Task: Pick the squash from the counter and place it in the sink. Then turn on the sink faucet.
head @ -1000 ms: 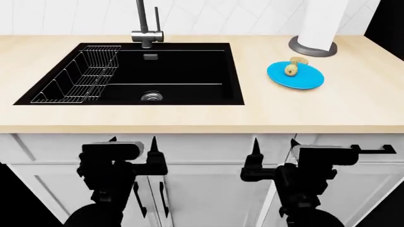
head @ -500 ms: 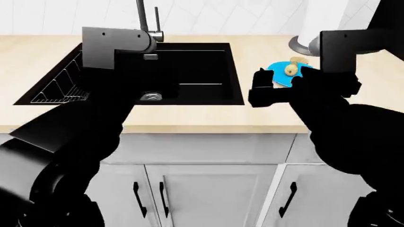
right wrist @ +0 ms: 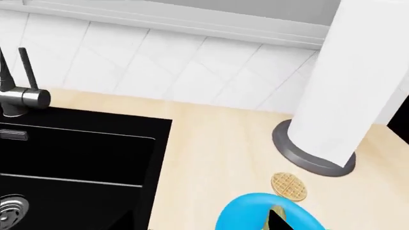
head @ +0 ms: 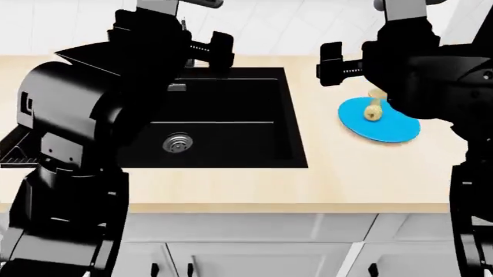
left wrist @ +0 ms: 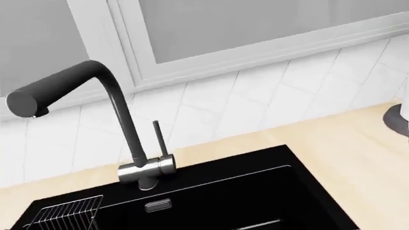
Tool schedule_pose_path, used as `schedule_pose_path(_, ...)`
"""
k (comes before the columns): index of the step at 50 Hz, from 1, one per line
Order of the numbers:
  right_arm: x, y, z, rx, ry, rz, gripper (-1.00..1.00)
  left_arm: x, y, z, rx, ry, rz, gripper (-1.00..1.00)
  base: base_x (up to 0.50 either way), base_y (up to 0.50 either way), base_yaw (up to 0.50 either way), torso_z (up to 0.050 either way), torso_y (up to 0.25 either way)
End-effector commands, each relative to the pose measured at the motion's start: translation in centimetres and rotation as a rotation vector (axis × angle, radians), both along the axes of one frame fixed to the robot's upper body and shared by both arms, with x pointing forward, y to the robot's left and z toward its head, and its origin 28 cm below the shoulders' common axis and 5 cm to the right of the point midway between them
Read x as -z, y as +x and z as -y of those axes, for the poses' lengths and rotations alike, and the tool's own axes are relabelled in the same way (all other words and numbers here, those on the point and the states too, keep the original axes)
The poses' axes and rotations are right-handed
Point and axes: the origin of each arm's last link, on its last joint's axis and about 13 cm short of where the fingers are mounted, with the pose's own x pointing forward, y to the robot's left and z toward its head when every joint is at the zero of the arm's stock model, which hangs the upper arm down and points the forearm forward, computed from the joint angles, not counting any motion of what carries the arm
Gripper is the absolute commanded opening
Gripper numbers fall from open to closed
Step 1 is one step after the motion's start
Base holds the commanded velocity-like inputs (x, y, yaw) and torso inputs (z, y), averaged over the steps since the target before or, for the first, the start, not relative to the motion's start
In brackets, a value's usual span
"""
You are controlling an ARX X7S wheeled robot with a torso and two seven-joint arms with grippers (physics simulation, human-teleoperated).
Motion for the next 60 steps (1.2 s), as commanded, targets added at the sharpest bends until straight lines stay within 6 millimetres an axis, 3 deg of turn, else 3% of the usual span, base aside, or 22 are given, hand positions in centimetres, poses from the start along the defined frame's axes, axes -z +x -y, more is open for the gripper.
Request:
schedule_pose_path(1, -0.4, 0.1, 0.7, 0.051, -0.074, -0.057, 1.0, -1.9, -0.4, 0.2, -0.017, 0.165, 0.006, 1.0, 0.5, 0.0, 0.0, 0.0, 0.0)
schedule_pose_path(10, 0.5, 0.8, 0.6, 0.059, -0.097, -0.081, 1.0, -1.6, -0.1, 0.8, -0.005, 0.171, 0.01, 1.0, 0.5, 0.0, 0.0, 0.0, 0.002)
schedule_pose_path(11, 1.8, 1.4, 0.6, 0.099, -0.227, -0.183, 1.0, -1.3, -0.2, 1.0, -0.046, 0.327, 0.037, 1.0, 0.5, 0.0, 0.0, 0.0, 0.0)
schedule_pose_path(22, 2.5, 1.8, 0.7, 0.102, -0.249, -0.219, 1.0, -0.8, 0.0, 1.1, -0.041, 0.345, 0.027, 1.0, 0.5, 0.0, 0.0, 0.0, 0.001)
schedule_pose_path(42, 1.9, 1.6, 0.5, 0.094, -0.272, -0.215, 1.0, -1.3, 0.0, 1.1, -0.042, 0.35, 0.036, 1.0, 0.5, 0.0, 0.0, 0.0, 0.001)
schedule_pose_path(60, 2.6, 1.6, 0.6, 0.092, -0.28, -0.228, 1.0, -0.7, 0.0, 1.1, -0.043, 0.359, 0.02, 1.0, 0.47, 0.0, 0.0, 0.0, 0.001)
